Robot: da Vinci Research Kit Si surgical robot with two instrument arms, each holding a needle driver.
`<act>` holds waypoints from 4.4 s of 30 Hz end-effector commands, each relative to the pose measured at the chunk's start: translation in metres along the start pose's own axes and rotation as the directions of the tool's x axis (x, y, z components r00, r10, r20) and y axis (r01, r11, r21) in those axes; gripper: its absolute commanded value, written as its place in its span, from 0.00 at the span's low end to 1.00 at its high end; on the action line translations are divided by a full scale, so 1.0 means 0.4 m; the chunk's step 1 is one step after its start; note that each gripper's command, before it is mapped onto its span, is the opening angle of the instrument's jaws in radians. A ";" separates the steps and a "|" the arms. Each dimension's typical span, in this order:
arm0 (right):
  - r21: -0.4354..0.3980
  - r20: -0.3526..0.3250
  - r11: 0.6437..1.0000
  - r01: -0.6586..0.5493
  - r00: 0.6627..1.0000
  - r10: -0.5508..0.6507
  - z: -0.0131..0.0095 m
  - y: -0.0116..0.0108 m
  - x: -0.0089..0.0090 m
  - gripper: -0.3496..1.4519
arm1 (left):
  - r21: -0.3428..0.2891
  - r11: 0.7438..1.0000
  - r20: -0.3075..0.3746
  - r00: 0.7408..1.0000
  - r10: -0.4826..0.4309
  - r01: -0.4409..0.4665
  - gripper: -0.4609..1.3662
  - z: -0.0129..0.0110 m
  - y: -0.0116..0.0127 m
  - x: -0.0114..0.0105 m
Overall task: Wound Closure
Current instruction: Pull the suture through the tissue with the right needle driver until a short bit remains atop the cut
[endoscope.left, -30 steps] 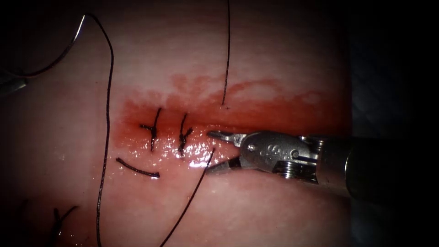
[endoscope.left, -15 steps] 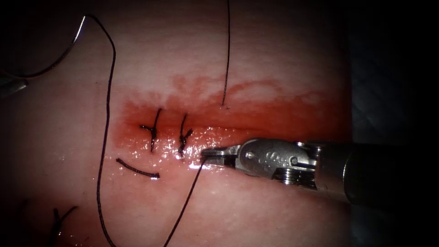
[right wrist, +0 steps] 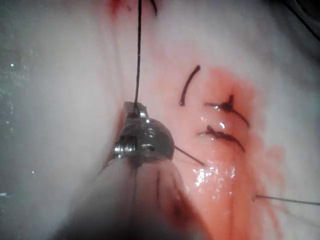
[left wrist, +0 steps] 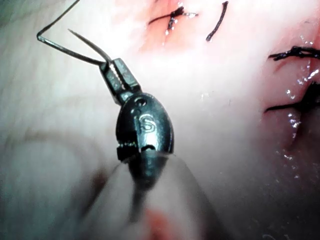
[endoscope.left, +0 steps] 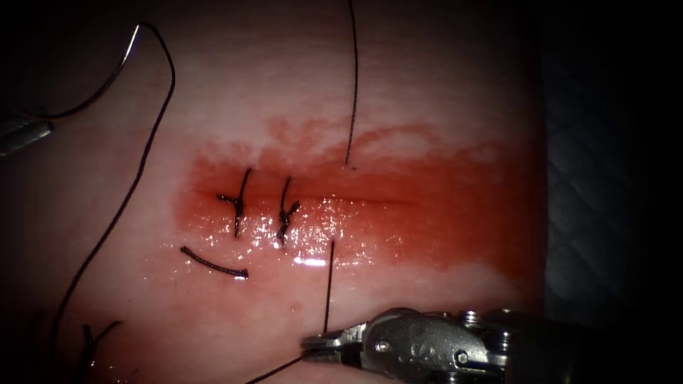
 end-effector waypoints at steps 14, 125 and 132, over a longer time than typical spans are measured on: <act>0.239 0.093 0.970 0.040 0.994 -0.063 0.0012 -0.0118 0.0115 0.00 | -0.011 1.000 -0.001 1.000 0.002 -0.002 0.06 0.0000 0.0006 -0.0002; 0.145 -0.087 0.986 0.087 0.993 -0.075 -0.0005 -0.0089 0.0060 0.00 | -0.023 1.000 -0.006 1.000 0.007 -0.007 0.06 0.0010 0.0032 -0.0011; 0.268 -0.092 0.957 0.113 0.992 -0.091 0.0004 -0.0131 0.0110 0.00 | -0.023 1.000 -0.006 1.000 0.007 -0.008 0.06 0.0009 0.0032 -0.0011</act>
